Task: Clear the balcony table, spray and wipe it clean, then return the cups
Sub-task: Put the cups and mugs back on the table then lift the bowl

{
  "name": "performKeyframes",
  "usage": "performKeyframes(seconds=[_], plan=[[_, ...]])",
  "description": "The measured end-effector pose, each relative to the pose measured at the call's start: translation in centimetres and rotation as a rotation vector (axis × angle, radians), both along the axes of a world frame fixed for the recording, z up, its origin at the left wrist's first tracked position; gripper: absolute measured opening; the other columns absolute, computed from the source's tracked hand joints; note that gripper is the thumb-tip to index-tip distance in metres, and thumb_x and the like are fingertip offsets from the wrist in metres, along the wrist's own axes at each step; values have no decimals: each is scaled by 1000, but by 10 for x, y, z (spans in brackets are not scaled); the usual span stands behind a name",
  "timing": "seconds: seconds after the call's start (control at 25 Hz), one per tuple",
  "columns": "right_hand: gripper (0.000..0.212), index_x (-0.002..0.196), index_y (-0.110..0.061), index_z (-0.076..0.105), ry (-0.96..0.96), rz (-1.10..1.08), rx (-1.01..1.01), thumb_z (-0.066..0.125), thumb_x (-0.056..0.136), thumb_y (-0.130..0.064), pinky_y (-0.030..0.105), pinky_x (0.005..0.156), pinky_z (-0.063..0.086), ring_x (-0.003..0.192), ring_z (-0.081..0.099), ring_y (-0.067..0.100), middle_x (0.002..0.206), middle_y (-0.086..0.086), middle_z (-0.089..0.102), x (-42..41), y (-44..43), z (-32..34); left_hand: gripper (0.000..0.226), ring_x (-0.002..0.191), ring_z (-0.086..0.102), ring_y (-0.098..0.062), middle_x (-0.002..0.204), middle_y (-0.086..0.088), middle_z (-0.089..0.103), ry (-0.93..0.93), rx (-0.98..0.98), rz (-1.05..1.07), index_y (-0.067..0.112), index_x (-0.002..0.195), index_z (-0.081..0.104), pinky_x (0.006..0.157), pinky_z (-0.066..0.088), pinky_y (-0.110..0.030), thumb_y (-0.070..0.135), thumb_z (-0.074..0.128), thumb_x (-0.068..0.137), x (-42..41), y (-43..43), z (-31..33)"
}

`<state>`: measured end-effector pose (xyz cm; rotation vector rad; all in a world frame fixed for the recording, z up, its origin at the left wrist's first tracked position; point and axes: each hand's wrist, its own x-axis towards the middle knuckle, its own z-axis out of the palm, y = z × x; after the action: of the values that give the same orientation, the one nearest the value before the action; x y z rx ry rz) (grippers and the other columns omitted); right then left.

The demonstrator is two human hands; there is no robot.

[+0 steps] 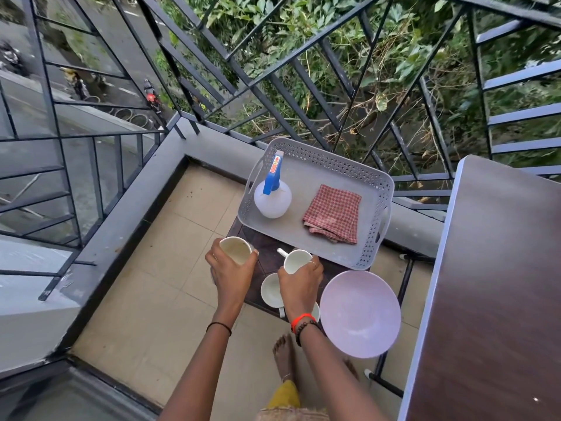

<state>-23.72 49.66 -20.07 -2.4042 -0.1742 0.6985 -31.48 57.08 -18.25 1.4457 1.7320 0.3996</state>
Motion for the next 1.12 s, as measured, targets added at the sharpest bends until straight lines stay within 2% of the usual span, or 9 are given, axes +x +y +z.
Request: performKeyframes(seconds=[0.2, 0.32, 0.44, 0.56, 0.72, 0.88, 1.0, 1.12], plan=[[73, 137, 1, 36, -13, -23, 48, 69, 75, -20, 30, 105, 31, 127, 39, 29, 136, 17, 44, -2, -2, 13, 85, 121, 46, -36, 135, -15, 37, -69, 51, 29, 12, 142, 34, 99, 44, -43, 26, 82, 74, -1, 7, 15], [75, 139, 0, 35, -17, -12, 68, 69, 76, -21, 30, 105, 31, 128, 39, 27, 137, 15, 43, -3, -4, 24, 82, 122, 45, -32, 136, -14, 38, -95, 68, 27, 11, 141, 35, 91, 39, -32, 23, 82, 75, -1, 7, 27], [71, 134, 0, 41, -49, -11, 92, 71, 74, -24, 31, 103, 35, 125, 44, 27, 133, 13, 48, -3, -8, 38, 80, 120, 45, -30, 136, -13, 38, -121, 86, 11, 13, 141, 37, 89, 35, -27, 19, 82, 75, 0, 6, 41], [66, 126, 0, 48, -82, -28, 135, 72, 71, -27, 35, 100, 41, 118, 49, 29, 124, 14, 55, -2, -14, 54, 80, 120, 45, -28, 136, -14, 39, -141, 94, -12, 14, 141, 38, 88, 34, -25, 16, 82, 74, 2, 0, 57], [69, 125, -4, 49, -79, -55, 222, 73, 68, -34, 36, 96, 44, 114, 51, 26, 120, 10, 56, 7, -28, 82, 81, 120, 45, -28, 136, -13, 39, -163, 105, -56, 12, 141, 38, 87, 34, -25, 16, 82, 73, 5, -12, 82], [55, 105, -11, 55, -123, -74, 281, 74, 64, -42, 33, 83, 48, 98, 54, 23, 103, 4, 58, 30, -60, 118, 90, 114, 49, -26, 134, -8, 42, -190, 115, -162, 11, 137, 37, 87, 37, -28, 24, 88, 64, 15, -33, 110], [47, 96, -14, 56, -156, -101, 325, 78, 62, -38, 33, 80, 48, 91, 56, 22, 95, 1, 57, 53, -98, 140, 90, 115, 49, -27, 129, -7, 43, -228, 108, -261, 9, 134, 35, 92, 41, -32, 20, 88, 63, 29, -61, 131], [44, 94, -21, 51, -179, -148, 407, 81, 62, -27, 32, 79, 47, 89, 55, 20, 92, -4, 53, 82, -146, 161, 98, 113, 48, -26, 131, -10, 41, -296, 65, -393, 12, 132, 33, 94, 43, -34, 37, 81, 51, 57, -93, 153]])
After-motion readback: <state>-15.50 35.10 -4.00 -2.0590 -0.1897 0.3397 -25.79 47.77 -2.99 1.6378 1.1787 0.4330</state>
